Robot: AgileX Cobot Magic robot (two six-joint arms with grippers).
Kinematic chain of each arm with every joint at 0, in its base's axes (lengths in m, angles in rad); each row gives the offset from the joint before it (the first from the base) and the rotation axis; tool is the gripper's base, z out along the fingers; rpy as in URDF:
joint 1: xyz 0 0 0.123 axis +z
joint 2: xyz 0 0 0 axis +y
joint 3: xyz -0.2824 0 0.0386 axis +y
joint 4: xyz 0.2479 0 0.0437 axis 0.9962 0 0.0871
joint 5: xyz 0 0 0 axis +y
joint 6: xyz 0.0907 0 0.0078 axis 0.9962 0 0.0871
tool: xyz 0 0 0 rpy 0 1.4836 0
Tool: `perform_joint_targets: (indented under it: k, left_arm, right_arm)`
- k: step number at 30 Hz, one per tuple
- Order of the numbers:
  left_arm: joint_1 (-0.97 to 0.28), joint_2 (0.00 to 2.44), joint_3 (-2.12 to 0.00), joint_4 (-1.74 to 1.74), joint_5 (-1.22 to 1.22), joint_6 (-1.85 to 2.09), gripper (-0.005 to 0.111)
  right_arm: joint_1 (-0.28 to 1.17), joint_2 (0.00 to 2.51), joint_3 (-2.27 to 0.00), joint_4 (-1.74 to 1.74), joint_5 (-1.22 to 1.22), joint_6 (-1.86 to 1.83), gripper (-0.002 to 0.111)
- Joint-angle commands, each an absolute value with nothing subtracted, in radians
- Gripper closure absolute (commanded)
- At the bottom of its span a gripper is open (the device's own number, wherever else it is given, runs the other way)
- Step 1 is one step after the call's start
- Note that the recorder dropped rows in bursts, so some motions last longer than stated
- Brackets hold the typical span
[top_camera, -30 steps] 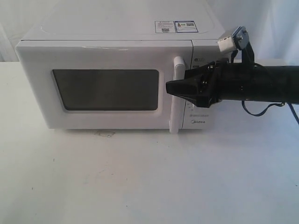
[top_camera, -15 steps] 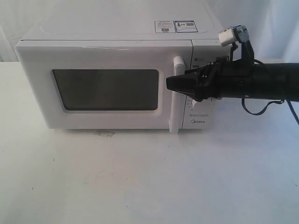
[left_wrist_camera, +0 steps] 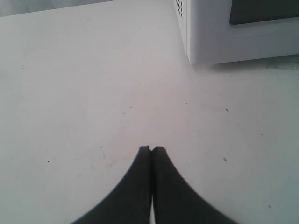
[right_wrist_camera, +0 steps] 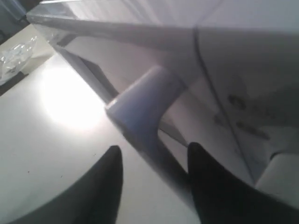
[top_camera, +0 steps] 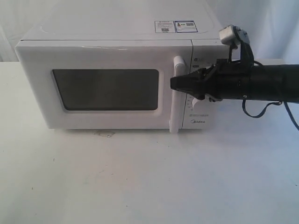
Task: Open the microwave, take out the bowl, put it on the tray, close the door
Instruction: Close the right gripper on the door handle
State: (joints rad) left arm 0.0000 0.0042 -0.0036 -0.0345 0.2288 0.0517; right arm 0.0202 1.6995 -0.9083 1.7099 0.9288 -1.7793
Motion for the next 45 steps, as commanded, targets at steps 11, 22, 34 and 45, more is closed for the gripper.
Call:
perform_joint_targets:
  k: [11, 22, 34, 45]
  left_arm:
    - [-0.001, 0.0, 0.0, -0.037, 0.233, 0.049, 0.107]
    - [-0.001, 0.0, 0.0, -0.037, 0.233, 0.049, 0.107]
    - [-0.001, 0.0, 0.0, -0.037, 0.233, 0.049, 0.107]
    - [-0.001, 0.0, 0.0, -0.037, 0.233, 0.049, 0.107]
  right_arm:
    - [0.04, 1.726, -0.953, 1.744, 0.945, -1.923, 0.087]
    - [0.04, 1.726, -0.958, 1.744, 1.055, -1.992, 0.108]
    - [0.04, 1.726, -0.958, 1.744, 1.078, -2.045, 0.092]
    - [0.04, 1.685, -0.966, 1.744, 1.087, -2.038, 0.079]
